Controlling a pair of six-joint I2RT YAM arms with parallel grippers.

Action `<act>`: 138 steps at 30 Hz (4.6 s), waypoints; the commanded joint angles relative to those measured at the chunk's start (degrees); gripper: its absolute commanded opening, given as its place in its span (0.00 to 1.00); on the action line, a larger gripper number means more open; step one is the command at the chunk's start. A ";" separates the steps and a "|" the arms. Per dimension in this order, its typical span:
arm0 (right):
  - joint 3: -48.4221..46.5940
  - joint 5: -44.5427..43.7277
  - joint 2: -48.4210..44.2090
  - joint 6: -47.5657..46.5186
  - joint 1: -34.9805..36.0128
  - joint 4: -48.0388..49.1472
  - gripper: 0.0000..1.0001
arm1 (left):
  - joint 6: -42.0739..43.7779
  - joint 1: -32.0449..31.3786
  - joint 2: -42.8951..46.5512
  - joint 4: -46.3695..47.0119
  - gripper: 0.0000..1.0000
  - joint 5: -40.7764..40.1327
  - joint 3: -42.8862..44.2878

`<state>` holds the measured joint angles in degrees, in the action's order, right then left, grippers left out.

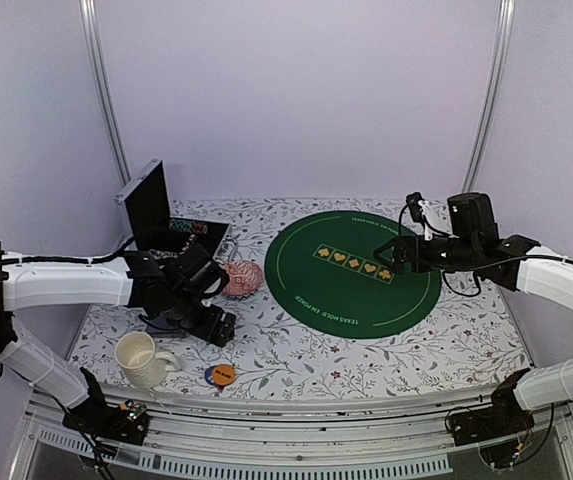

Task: Distribute texas hold em gaming equipment
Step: Pick up the dealer button from the center of the board, then pass from the left arm to the right, then place the dealer button on the poker table mat.

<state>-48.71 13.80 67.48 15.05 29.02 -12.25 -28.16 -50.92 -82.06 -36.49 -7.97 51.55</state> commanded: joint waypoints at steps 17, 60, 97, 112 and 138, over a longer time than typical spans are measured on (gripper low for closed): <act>-0.28 -2.95 3.27 3.00 2.12 -3.19 0.99 | -1.78 7.71 -9.31 5.51 0.82 8.60 -6.46; -2.42 -3.63 9.74 2.71 5.31 -5.83 0.99 | 2.85 -0.54 -13.96 0.03 0.73 4.67 -0.66; -14.93 23.46 25.19 20.10 21.12 17.12 0.53 | 26.78 -15.83 1.06 10.74 0.36 -4.33 14.46; -14.99 14.07 21.16 16.24 18.71 7.64 0.02 | 24.25 -15.32 0.45 9.35 0.79 -7.57 15.13; -3.17 20.71 35.98 7.82 -31.97 5.17 0.02 | 18.21 -1.17 3.25 6.00 0.94 -2.01 7.16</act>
<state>-53.32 33.01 102.17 23.86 -1.41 -8.21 -9.69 -53.01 -80.18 -30.81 -10.94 59.37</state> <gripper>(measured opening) 0.105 0.940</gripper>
